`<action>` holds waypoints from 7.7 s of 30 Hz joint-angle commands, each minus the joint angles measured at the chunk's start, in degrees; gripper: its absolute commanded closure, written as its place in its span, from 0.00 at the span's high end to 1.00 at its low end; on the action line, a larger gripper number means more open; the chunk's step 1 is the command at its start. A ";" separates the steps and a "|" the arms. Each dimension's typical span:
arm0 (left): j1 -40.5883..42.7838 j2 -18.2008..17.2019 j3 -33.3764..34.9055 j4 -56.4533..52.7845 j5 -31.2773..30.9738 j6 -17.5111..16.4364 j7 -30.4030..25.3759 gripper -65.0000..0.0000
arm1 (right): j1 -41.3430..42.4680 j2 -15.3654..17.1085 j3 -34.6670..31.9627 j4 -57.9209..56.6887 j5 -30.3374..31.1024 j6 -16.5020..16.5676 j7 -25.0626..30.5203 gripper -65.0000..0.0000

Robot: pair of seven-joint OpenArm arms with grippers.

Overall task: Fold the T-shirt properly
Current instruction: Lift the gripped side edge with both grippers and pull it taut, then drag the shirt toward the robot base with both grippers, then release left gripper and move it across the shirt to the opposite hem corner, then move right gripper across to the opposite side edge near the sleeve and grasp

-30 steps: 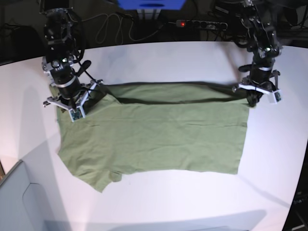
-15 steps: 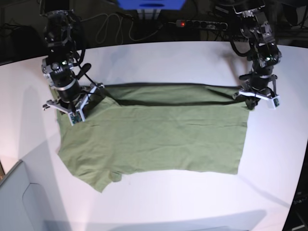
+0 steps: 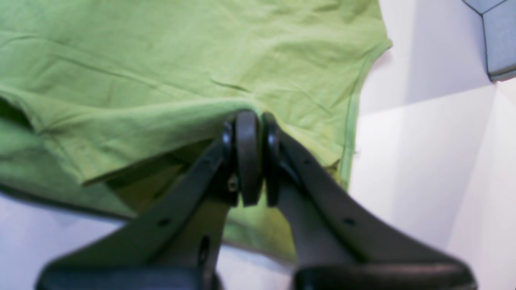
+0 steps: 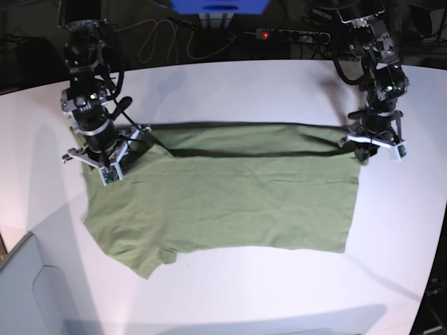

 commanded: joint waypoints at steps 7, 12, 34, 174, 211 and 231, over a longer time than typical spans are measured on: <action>0.00 -0.55 -0.45 1.59 -0.75 -0.27 -1.35 0.59 | -0.76 0.36 0.35 1.35 0.24 -0.50 1.07 0.37; 1.32 -0.64 -0.71 0.97 -0.83 -0.27 -1.53 0.60 | -2.52 0.36 1.14 3.99 0.33 -0.50 1.16 0.59; 0.26 -0.46 -0.18 -10.19 -0.92 -0.45 -2.06 0.49 | -7.97 0.53 13.71 0.82 0.42 -0.41 1.95 0.61; -21.19 -3.80 4.74 -23.56 11.83 -0.36 -6.01 0.70 | -3.05 -4.57 22.86 13.13 0.06 21.48 -10.80 0.62; -26.02 -5.91 14.50 -37.54 11.47 -0.18 -15.15 0.06 | 3.37 -4.74 22.95 11.28 0.06 21.48 -10.80 0.62; -19.87 -5.82 14.41 -23.73 11.74 0.08 -14.63 0.00 | 38.80 -4.13 19.69 -43.22 0.06 21.48 2.48 0.62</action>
